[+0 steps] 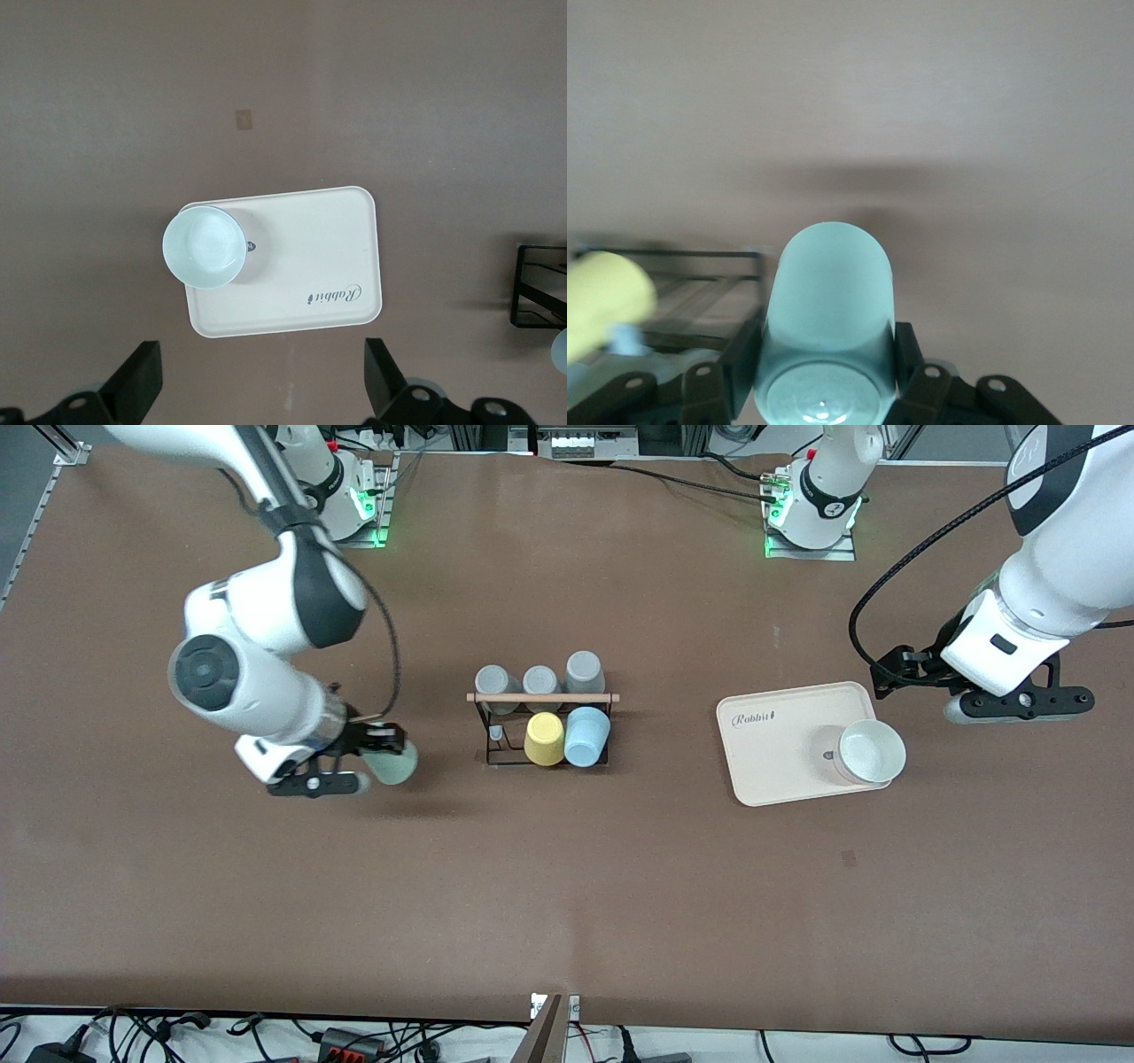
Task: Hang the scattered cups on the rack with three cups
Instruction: 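Lift and carry the green cup with the right gripper to the rack, then lower the green cup into the rack beside the yellow cup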
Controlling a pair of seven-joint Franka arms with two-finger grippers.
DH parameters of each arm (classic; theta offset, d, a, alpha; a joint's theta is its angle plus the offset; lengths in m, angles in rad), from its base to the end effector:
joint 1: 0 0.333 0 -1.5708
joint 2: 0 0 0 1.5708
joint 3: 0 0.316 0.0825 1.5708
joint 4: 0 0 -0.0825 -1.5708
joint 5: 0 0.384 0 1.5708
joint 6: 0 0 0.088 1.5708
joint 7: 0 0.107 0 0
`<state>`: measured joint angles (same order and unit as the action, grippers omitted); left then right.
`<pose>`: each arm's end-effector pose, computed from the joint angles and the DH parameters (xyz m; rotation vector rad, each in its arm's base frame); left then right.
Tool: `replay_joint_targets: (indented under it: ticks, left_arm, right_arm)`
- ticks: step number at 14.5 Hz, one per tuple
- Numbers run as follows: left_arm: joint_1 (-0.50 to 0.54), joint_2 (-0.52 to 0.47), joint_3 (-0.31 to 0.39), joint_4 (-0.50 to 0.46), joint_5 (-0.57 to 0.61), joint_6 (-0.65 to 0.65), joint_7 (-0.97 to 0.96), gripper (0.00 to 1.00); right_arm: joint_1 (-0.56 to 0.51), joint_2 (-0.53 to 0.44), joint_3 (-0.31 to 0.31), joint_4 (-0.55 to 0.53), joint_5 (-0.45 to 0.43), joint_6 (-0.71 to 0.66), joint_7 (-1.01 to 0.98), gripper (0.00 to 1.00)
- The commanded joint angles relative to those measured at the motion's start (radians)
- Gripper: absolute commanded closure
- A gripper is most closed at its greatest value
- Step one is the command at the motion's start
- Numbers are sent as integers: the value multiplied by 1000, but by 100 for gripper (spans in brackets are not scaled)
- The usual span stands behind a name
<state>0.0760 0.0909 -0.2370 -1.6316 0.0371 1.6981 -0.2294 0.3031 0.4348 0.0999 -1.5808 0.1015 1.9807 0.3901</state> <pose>0.5815 -0.0855 0.5560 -3.1205 -0.0999 0.0287 0.6211 0.2626 0.3859 -3.0272 0.0571 0.1253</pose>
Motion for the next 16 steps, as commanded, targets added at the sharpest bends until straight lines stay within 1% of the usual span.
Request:
replay_joint_targets:
  ticks: [1,3,5,6,8,12,15,16]
  left_arm:
    - [10,-22,-7,-14,-16,-5,22,0]
    - [10,-22,-4,-14,-31,-5,22,0]
    - [10,-22,-2,-14,-31,-9,22,0]
    - [10,-23,-2,-14,-29,-18,22,0]
    - [10,-23,-2,-14,-29,-21,22,0]
    - [10,-22,-2,-8,-31,-21,22,0]
    - [10,-22,-2,-7,-31,-20,22,0]
    - [10,-20,-2,-7,-31,-20,22,0]
  right_arm:
    - [77,59,-6,97,1,-8,166,81]
    - [96,77,-6,145,0,-19,203,81]
    - [100,71,-8,148,-3,-32,204,81]
    - [100,67,-8,159,-2,-60,204,81]
    - [108,73,-6,215,3,-123,207,81]
    - [175,87,-8,216,-8,-125,237,81]
    - [194,103,-8,216,-65,-126,237,81]
    - [208,111,-9,216,-69,-123,237,81]
